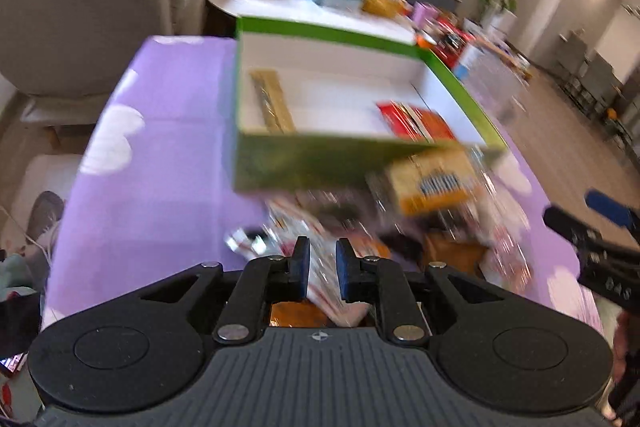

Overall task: Organize snacks
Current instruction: 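Grasp the white cartoon pouch with the left tool while the right tool approaches the clear pastry bag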

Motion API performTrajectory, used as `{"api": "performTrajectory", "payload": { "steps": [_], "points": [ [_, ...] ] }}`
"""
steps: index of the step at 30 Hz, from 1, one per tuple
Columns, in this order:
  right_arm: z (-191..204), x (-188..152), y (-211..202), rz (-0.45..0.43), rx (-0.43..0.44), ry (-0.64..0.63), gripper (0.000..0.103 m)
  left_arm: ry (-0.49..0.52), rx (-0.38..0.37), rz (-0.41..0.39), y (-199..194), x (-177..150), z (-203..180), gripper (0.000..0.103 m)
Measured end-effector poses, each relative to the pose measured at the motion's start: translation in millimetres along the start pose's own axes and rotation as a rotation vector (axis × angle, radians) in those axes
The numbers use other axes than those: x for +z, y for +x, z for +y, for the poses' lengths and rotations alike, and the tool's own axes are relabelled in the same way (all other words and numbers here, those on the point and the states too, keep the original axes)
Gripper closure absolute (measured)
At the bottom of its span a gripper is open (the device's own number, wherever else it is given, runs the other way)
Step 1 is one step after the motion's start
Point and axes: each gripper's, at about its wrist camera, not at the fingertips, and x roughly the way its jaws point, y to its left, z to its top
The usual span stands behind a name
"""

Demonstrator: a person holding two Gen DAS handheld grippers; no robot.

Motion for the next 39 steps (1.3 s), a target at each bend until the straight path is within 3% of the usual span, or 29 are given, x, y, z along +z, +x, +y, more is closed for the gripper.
{"api": "performTrajectory", "payload": {
  "steps": [6, 17, 23, 28, 30, 35, 39],
  "points": [
    [-4.5, -22.7, -16.7, 0.008, 0.010, 0.016, 0.055, 0.026, 0.006, 0.012, -4.7, -21.5, -11.4, 0.088],
    [-9.8, -56.3, -34.1, 0.019, 0.046, 0.057, 0.055, -0.209, -0.018, -0.005, 6.3, -16.0, 5.1, 0.086],
    [2.1, -84.0, -41.2, 0.043, 0.122, -0.007, 0.055, -0.279, -0.019, -0.009, 20.3, -10.8, 7.8, 0.086],
    [16.0, -95.2, -40.0, 0.061, 0.121, -0.102, 0.055, -0.344, -0.044, -0.011, 28.1, -6.7, 15.4, 0.089],
    [20.9, -96.9, -39.1, 0.061, 0.112, -0.126, 0.055, -0.327, -0.067, -0.014, 26.0, -6.9, 15.7, 0.095],
    [21.2, -99.8, -32.1, 0.066, 0.082, -0.126, 0.055, -0.201, -0.136, -0.070, 8.0, -9.0, 8.8, 0.096],
    [11.0, -101.8, -25.7, 0.093, 0.044, -0.077, 0.055, -0.175, -0.067, -0.084, -1.7, -5.2, 16.7, 0.094]
  ]
}}
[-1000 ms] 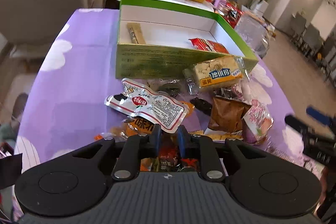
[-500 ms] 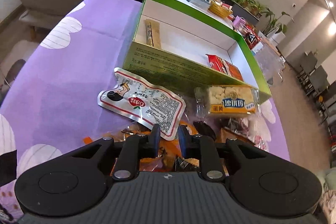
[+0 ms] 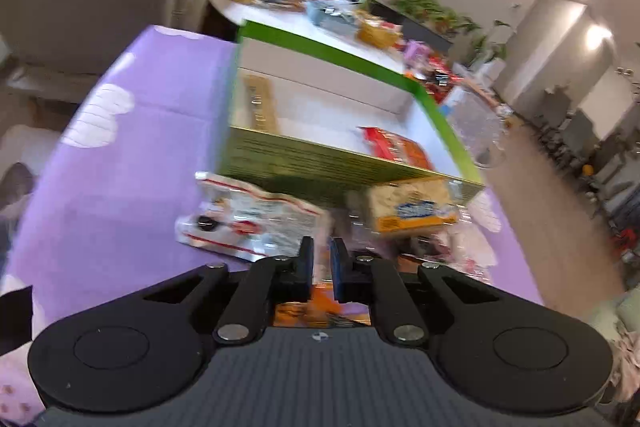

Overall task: Organize snacks
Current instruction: 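Grasp the white cartoon pouch with the left tool while the right tool approaches the clear pastry bag, then lift the white pouch with the left tool toward the green box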

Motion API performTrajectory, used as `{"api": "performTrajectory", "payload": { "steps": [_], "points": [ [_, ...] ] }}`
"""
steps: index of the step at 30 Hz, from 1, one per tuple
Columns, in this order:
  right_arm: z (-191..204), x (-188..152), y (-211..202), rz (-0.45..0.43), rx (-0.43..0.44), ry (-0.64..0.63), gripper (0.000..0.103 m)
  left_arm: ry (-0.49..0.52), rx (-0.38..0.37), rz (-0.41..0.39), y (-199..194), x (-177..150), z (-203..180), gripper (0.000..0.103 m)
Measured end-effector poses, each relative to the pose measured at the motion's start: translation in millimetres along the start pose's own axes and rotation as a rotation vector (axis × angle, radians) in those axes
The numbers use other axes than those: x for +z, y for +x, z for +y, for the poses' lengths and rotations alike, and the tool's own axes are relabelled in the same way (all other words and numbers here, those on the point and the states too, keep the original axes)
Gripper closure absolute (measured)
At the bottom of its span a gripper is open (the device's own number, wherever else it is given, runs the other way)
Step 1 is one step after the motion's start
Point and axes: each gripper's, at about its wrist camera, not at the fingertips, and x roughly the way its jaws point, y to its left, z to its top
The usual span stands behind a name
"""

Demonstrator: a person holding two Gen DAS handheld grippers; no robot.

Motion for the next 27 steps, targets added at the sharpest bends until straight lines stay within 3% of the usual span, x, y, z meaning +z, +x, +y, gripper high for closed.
{"api": "performTrajectory", "payload": {
  "steps": [5, 8, 12, 19, 24, 27],
  "points": [
    [-8.0, -1.4, -1.1, 0.002, 0.006, 0.045, 0.055, -0.221, 0.006, 0.081, 8.7, -1.0, 37.5, 0.082],
    [-6.5, -0.9, 0.7, 0.005, 0.005, 0.043, 0.055, -0.325, 0.025, 0.073, 15.1, -3.3, 50.1, 0.078],
    [-2.0, 1.0, 0.6, 0.004, 0.013, 0.028, 0.055, -0.364, 0.051, 0.054, 27.9, 1.0, 48.9, 0.064],
    [0.6, 1.9, -0.7, 0.002, 0.008, 0.014, 0.055, -0.408, 0.051, 0.015, 40.8, -1.2, 46.5, 0.063],
    [1.2, 1.6, 1.9, 0.012, 0.010, 0.018, 0.055, -0.499, 0.020, 0.022, 48.4, 2.6, 50.0, 0.061],
    [2.7, 0.6, 2.0, 0.013, 0.016, 0.017, 0.055, -0.485, 0.019, 0.029, 49.0, 5.3, 47.5, 0.060]
  ]
}}
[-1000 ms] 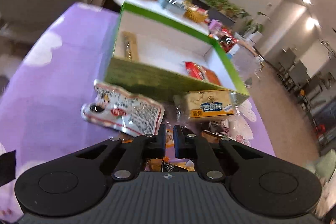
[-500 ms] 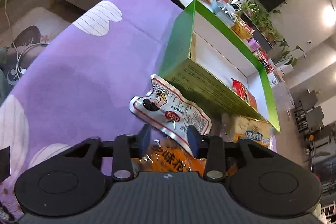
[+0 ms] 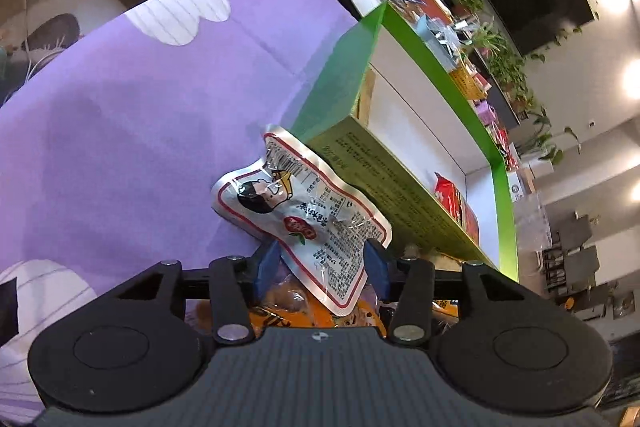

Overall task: Organize snacks
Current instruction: 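Lift the white pouch with the left tool toward the green box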

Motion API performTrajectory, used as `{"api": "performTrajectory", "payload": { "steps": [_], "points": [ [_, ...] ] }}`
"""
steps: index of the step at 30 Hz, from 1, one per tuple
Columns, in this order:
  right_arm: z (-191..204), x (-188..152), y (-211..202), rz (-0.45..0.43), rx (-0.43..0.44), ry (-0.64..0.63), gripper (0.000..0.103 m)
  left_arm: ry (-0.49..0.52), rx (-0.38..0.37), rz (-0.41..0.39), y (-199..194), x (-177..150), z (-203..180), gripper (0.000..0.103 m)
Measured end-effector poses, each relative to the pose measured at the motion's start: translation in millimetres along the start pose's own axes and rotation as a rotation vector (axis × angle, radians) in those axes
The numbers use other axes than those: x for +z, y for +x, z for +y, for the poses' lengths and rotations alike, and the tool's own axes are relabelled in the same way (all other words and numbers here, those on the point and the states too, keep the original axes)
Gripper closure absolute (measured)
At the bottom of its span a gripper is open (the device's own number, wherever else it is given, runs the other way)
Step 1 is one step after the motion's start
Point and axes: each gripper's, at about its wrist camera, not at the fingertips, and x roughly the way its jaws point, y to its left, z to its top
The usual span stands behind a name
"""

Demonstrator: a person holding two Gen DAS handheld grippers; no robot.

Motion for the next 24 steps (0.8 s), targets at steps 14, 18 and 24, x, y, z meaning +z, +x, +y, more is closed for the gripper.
{"api": "performTrajectory", "payload": {
  "steps": [14, 18, 24],
  "points": [
    [-4.9, -1.7, 3.6, 0.005, 0.000, 0.039, 0.055, 0.204, 0.144, -0.111, -8.4, 30.4, 7.4, 0.060],
    [-3.1, -2.0, 1.6, 0.004, -0.003, 0.024, 0.055, 0.260, 0.086, -0.086, -1.1, 24.2, 3.1, 0.060],
    [-4.6, -1.6, 3.0, 0.010, -0.009, 0.035, 0.055, 0.261, -0.002, 0.052, -17.6, -4.3, 5.5, 0.060]
  ]
}}
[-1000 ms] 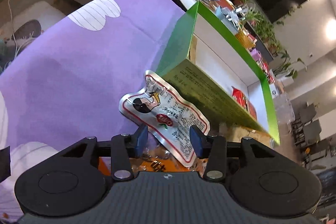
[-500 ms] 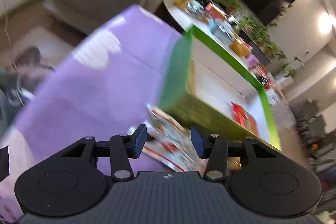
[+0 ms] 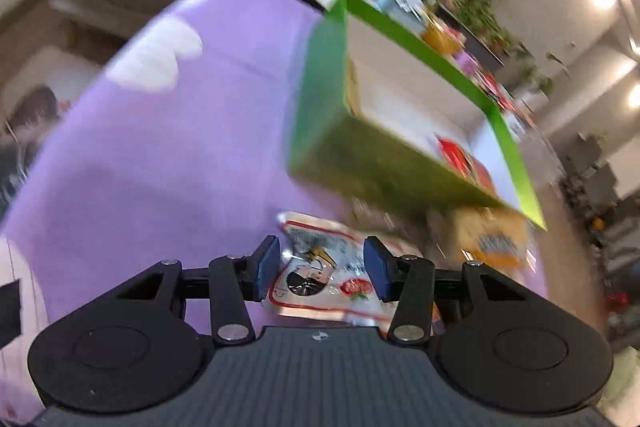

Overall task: Organize snacks
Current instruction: 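Lift the white pouch with the left tool toward the green box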

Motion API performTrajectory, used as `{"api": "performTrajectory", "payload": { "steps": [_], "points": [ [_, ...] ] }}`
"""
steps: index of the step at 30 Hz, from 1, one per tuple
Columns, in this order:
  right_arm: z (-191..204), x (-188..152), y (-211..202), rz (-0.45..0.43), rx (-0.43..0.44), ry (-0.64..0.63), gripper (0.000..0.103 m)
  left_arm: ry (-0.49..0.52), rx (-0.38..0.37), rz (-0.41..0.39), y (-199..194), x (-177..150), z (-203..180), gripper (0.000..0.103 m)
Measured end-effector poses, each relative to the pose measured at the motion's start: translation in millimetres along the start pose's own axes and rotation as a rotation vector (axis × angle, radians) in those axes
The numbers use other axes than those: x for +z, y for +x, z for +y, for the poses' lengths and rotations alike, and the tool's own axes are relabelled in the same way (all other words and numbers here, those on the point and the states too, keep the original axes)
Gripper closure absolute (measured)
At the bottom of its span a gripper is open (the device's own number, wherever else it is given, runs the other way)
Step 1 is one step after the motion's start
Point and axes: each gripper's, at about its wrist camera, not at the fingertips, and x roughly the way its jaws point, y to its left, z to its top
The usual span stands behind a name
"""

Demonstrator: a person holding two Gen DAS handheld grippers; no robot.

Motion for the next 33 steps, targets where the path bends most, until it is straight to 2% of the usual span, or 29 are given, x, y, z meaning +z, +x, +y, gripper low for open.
{"api": "performTrajectory", "payload": {
  "steps": [2, 7, 9, 10, 11, 13, 14, 15, 16, 18, 20, 23, 25, 27, 33],
  "points": [
    [0.1, -0.1, 0.0, -0.002, -0.002, 0.000, 0.055, 0.019, -0.019, 0.059, -9.7, -14.7, -2.6, 0.060],
    [-0.1, -0.4, -0.7, -0.003, -0.003, 0.000, 0.055, 0.156, -0.023, 0.168, -29.6, -39.4, -18.6, 0.060],
    [-0.5, -0.3, -0.8, -0.003, -0.003, 0.004, 0.055, 0.235, -0.026, 0.184, -31.6, -38.6, -23.5, 0.060],
    [-0.4, -0.5, -1.0, -0.003, -0.004, 0.006, 0.055, 0.281, -0.015, 0.162, -31.4, -35.5, -28.1, 0.060],
    [-0.3, -0.5, -1.4, -0.004, -0.004, 0.006, 0.055, 0.339, 0.009, 0.110, -32.6, -32.7, -32.6, 0.060],
    [0.3, -0.2, -2.4, -0.005, -0.004, 0.004, 0.055, 0.529, 0.032, -0.012, -32.6, -27.2, -43.1, 0.060],
    [0.7, 0.1, -3.6, -0.007, -0.005, 0.000, 0.055, 0.681, 0.024, -0.062, -32.0, -27.3, -49.6, 0.060],
    [0.7, 0.4, -4.8, -0.010, -0.006, -0.003, 0.055, 0.811, 0.019, -0.079, -29.8, -27.9, -54.7, 0.060],
    [1.0, 0.7, -6.0, -0.012, -0.007, -0.008, 0.055, 0.898, 0.022, -0.066, -25.1, -27.6, -58.5, 0.060],
    [0.8, 1.6, -7.4, -0.014, -0.013, -0.015, 0.055, 1.014, 0.011, 0.021, -15.2, -26.0, -63.2, 0.059],
    [-0.3, 2.4, -7.4, -0.013, -0.023, -0.013, 0.055, 1.050, -0.025, 0.079, -8.8, -24.8, -64.2, 0.058],
    [-1.6, 3.2, -4.9, -0.005, -0.024, 0.000, 0.055, 1.109, -0.009, 0.056, -5.0, -25.5, -68.1, 0.051],
    [-0.3, 3.4, -2.7, 0.001, -0.026, -0.004, 0.055, 1.141, 0.025, 0.027, -2.8, -26.9, -70.3, 0.050],
    [2.3, 3.6, -1.3, 0.006, -0.026, -0.016, 0.055, 1.144, 0.041, 0.040, 3.1, -24.6, -71.0, 0.050],
    [4.9, 4.7, -0.7, 0.006, -0.028, -0.032, 0.055, 1.165, -0.012, 0.097, 8.0, -29.2, -72.2, 0.050]
  ]
}}
